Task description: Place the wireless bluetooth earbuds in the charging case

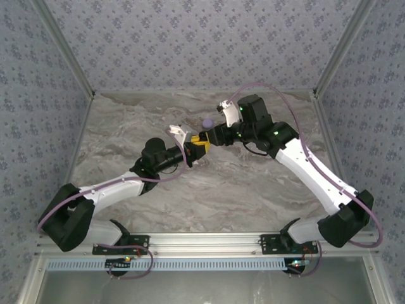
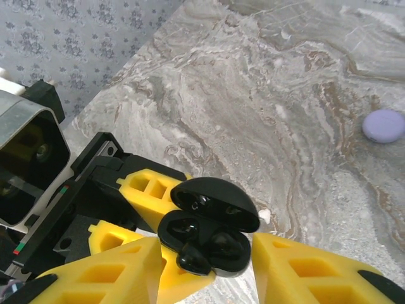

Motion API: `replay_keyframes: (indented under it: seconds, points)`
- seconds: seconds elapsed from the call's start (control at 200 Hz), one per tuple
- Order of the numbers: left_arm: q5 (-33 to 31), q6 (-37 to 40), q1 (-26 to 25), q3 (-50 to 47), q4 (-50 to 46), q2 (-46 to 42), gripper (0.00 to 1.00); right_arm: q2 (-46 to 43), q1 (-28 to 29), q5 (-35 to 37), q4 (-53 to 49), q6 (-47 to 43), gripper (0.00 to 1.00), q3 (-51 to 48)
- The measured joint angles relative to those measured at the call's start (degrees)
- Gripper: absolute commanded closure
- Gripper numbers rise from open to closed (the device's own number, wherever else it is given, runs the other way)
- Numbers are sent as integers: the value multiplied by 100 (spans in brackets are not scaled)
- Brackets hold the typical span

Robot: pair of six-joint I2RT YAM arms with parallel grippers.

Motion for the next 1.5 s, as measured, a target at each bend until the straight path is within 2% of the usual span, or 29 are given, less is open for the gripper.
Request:
replay_keyframes:
  seconds: [0.14, 0.295, 1.499]
  points:
    - [-2, 13, 0, 4, -17, -11, 79, -79, -90, 144, 4, 33, 77, -59]
    - [-2, 13, 0, 4, -17, -17, 79, -81, -133, 188, -42, 57, 83, -153]
    - [-59, 20, 2, 153, -289, -20, 79, 160, 74, -365, -111, 4, 80, -151]
